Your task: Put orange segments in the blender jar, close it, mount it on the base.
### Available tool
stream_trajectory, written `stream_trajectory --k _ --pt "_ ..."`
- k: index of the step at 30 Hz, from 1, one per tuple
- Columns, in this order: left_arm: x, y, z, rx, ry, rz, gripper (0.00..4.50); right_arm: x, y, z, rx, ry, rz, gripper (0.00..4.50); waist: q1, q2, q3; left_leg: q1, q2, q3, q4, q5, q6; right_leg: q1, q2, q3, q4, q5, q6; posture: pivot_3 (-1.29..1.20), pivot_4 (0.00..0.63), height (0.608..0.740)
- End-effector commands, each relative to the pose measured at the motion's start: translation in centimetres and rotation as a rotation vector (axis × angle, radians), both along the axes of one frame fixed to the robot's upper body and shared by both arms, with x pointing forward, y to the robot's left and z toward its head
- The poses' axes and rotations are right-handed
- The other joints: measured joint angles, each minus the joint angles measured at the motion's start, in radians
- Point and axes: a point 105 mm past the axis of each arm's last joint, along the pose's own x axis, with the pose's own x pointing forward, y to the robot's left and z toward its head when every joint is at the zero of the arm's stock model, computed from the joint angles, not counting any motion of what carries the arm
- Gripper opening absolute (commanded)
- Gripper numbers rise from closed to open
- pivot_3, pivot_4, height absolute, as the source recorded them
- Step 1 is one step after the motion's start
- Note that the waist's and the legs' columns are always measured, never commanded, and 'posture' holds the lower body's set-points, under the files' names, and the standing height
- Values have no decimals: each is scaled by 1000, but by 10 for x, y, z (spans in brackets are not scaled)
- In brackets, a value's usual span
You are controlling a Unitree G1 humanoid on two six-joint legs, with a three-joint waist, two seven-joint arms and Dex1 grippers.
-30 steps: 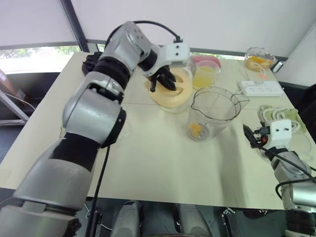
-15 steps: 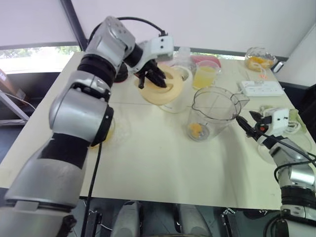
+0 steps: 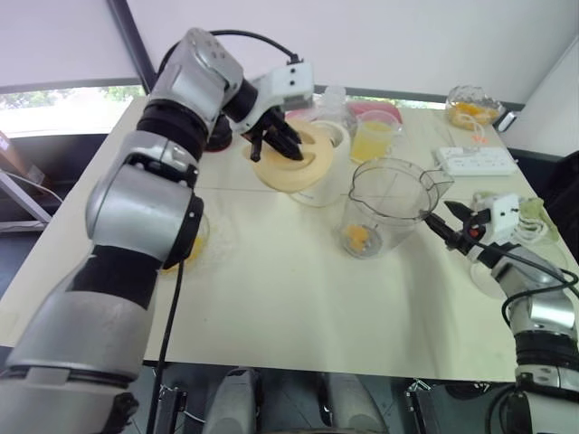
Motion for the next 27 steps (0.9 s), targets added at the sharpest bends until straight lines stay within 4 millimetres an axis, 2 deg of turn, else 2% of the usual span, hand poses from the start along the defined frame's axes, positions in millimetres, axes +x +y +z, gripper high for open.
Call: stream_trajectory --k 1,14,16,19,20,23,27 --pt "-2 -1 12 -26 -35 -18 270 8 3 9 -3 -48 4 3016 0 0 0 0 0 0 0 0 0 0 0 0 1 0 0 0 150 740" --pt "-8 0 20 -32 -10 -39 270 37 13 0 26 -52 -5 3016 -15 0 0 2 0 0 0 0 0 0 0 0 5 0 0 0 150 740" --pt "-9 1 20 -29 -8 -42 270 38 15 -3 30 -48 -1 2459 -21 0 0 2 0 0 0 0 0 0 0 1 5 0 0 0 150 740" --pt "-9 0 23 -37 -7 -39 270 38 18 -7 32 -48 -3 1112 -24 0 0 2 0 0 0 0 0 0 0 1 5 0 0 0 150 740" --pt "-10 -1 25 -43 -8 -37 270 37 19 -8 39 -49 -8 850 -24 0 0 3 0 0 0 0 0 0 0 1 5 0 0 0 150 740" --pt "-11 -2 30 -60 -10 -34 270 35 22 -8 57 -61 -17 850 -23 0 0 3 0 -1 1 1 -1 1 -1 1 6 0 0 0 150 740" --pt "-13 -6 44 -98 -17 -30 270 27 44 -4 96 -91 -32 850 -24 0 0 3 0 -2 1 1 -1 1 0 1 7 0 0 0 150 740"
